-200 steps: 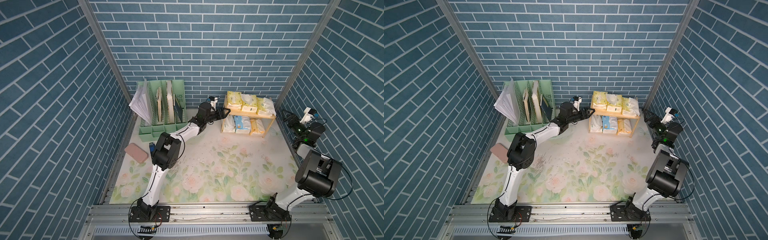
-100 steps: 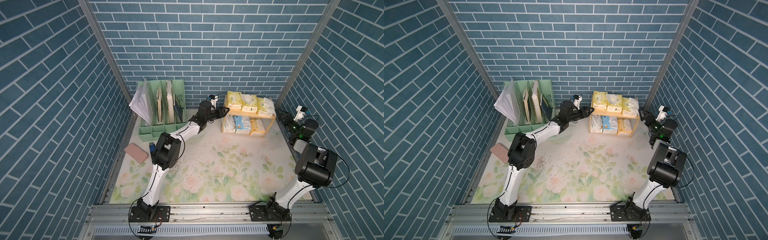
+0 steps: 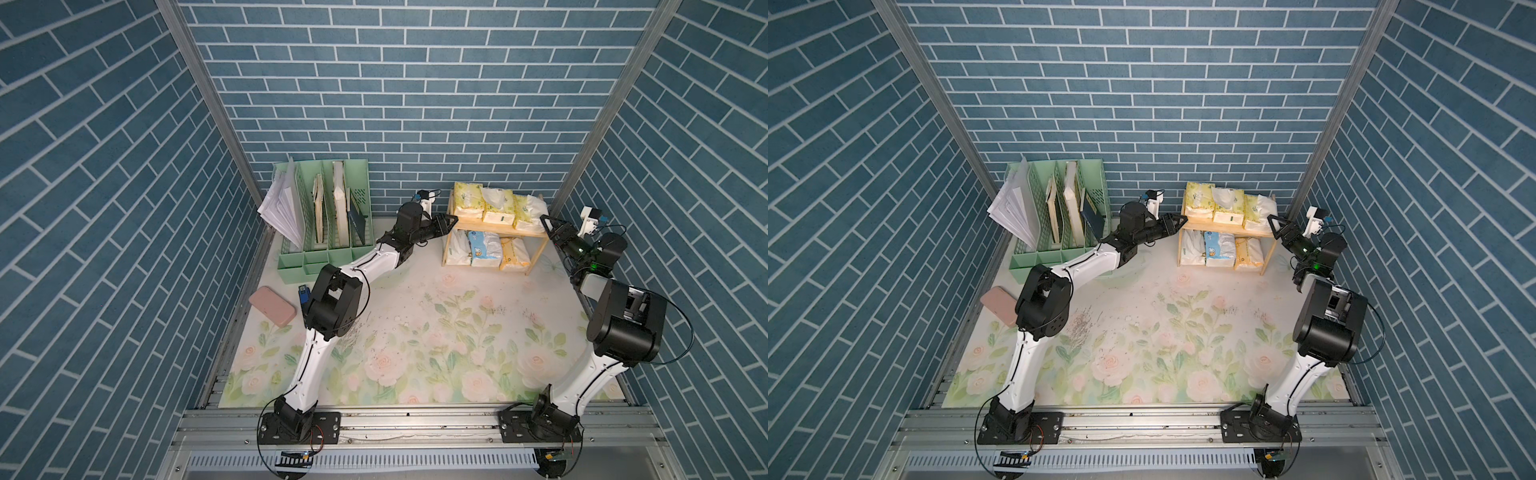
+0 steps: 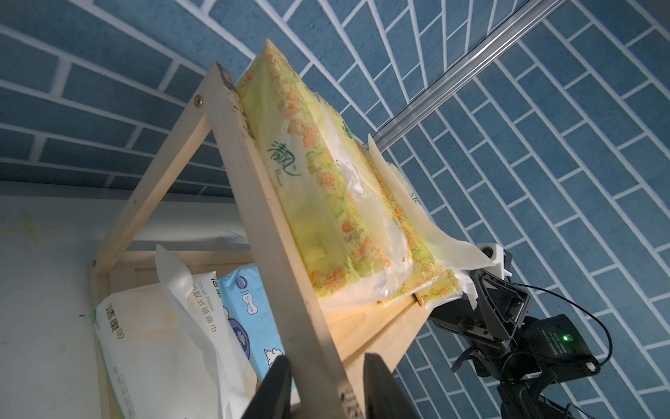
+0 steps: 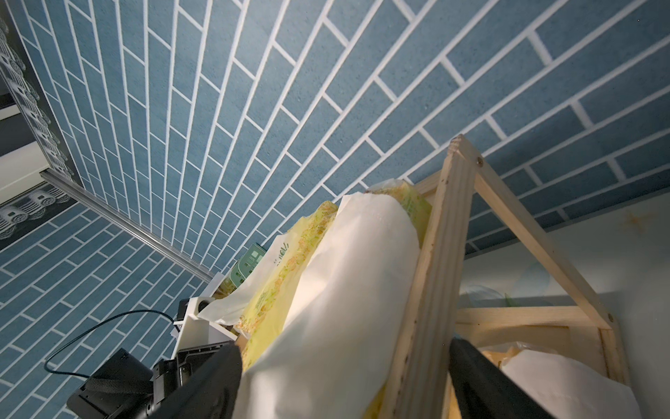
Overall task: Remove the tissue boxes from the shelf
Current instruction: Move the shelf to the center of the board.
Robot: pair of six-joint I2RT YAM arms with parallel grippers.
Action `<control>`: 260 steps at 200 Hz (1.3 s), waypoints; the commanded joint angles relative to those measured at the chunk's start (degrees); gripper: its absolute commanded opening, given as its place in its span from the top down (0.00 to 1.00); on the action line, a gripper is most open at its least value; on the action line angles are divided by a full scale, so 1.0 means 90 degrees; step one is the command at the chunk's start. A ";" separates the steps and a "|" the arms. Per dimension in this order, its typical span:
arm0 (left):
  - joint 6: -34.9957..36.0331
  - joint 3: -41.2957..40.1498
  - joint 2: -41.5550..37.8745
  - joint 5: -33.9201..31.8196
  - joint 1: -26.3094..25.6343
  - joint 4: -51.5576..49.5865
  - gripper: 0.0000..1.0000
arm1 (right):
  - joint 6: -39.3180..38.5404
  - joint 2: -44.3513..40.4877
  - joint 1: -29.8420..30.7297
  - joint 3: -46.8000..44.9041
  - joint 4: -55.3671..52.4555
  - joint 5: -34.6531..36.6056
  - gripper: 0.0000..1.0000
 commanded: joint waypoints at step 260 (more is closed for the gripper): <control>0.1024 -0.5105 -0.4423 -0.1468 0.1162 -0.0610 0.54 | -0.1605 -0.1846 0.3237 -0.1122 -0.1649 0.0740 0.09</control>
